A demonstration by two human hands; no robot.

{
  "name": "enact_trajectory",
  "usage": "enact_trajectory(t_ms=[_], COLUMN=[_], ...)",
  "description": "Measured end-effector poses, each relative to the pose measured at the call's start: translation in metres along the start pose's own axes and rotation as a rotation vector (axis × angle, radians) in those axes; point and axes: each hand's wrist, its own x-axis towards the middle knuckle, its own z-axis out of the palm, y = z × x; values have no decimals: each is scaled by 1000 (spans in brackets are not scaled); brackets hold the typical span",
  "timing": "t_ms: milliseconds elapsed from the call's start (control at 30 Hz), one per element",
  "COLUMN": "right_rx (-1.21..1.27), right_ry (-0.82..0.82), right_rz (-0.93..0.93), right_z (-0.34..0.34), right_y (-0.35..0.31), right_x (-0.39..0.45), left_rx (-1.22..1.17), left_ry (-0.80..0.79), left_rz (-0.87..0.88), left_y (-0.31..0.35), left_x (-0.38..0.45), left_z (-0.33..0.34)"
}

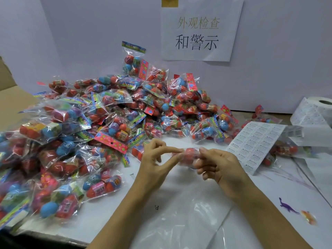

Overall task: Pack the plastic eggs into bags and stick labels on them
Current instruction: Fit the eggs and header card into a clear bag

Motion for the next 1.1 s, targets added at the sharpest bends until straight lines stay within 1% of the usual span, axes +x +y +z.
enact_trajectory(t_ms=[67,133,200,300,367,433,533,633,700,833,967,1100], right_rx=[-42,-93,-137,-250,-335,-388,-337,-323,-386,-500,-515,-496], right_ry=[85,162,165,31,-42,-56,-50,-65,-72,-147,-53,81], right_rz=[-73,-156,-216,-245,-283,-345,-402,-401,-396,-341,-367,-416], right_z=[0,0,-1,1,5,10,10,5,0,-8,-10,-9], right_y=[2,5,7,10,14,15,13,8,7,2,2,3], right_x=[1,3,4,1,-3,-6,-7,-5,-2,0,2,3], left_rx=[-112,-332,-457,-455,-449,-442,-453,-470,-451,-434,-375,-302], left_ry=[21,37,51,23,-59,-120,-114,-128,-138,-151,-113,0], left_rz=[-33,-93,-144,-172,-175,-182,-190,-204,-205,-228,-201,-170], left_y=[4,6,9,13,15,15,14,13,12,14,13,8], left_x=[0,-1,0,-1,-4,-6,-4,-2,0,1,2,4], left_z=[0,-1,-3,-1,1,1,0,-2,-4,-5,-7,-9])
